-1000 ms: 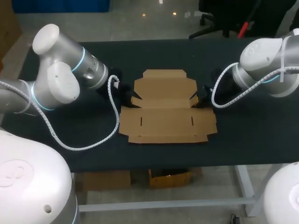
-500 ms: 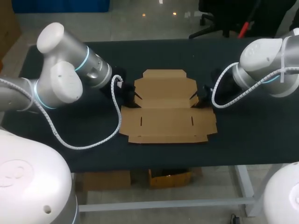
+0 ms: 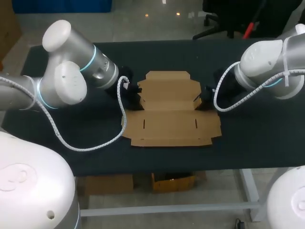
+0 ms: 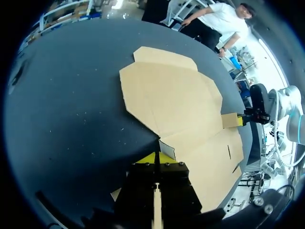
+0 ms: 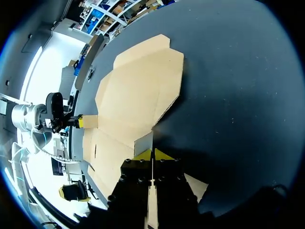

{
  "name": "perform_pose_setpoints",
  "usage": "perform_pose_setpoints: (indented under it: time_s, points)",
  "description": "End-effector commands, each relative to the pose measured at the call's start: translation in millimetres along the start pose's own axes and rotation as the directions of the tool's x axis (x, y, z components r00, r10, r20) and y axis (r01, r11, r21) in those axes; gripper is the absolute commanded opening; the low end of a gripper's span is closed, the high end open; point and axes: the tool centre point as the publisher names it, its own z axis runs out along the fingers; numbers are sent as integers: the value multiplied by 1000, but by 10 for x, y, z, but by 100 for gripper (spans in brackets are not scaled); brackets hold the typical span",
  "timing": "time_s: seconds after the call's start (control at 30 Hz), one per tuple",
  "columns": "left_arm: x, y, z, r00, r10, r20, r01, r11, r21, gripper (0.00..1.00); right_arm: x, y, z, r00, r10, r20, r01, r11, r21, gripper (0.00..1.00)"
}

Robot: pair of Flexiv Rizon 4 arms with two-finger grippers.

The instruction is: Assemble the packaging by folding the flat box into shape, placing the metal phone stand inside, and closing the box properly

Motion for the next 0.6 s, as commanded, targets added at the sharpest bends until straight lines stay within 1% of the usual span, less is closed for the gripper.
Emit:
perform_pose_setpoints:
  time_s: [0.03, 0.33, 0.47, 0.6]
  points:
    - [44, -7, -3, 999, -3, 36, 3, 1000, -2, 0, 40, -24, -20, 1000, 1, 23, -1, 1000, -5, 0]
    - [67, 0, 15, 998, 1, 56, -1, 1000, 2, 0, 49, -13, -53, 999, 1, 50, -1, 1000, -10, 0]
    - [91, -7, 39, 998, 4, 69, -4, 1000, -2, 0, 21, 38, -56, 999, 4, 53, -3, 1000, -10, 0]
    - [119, -13, 32, 997, 5, 77, -5, 1000, -1, 0, 57, 91, -52, 997, -1, 79, 1, 1000, 0, 0]
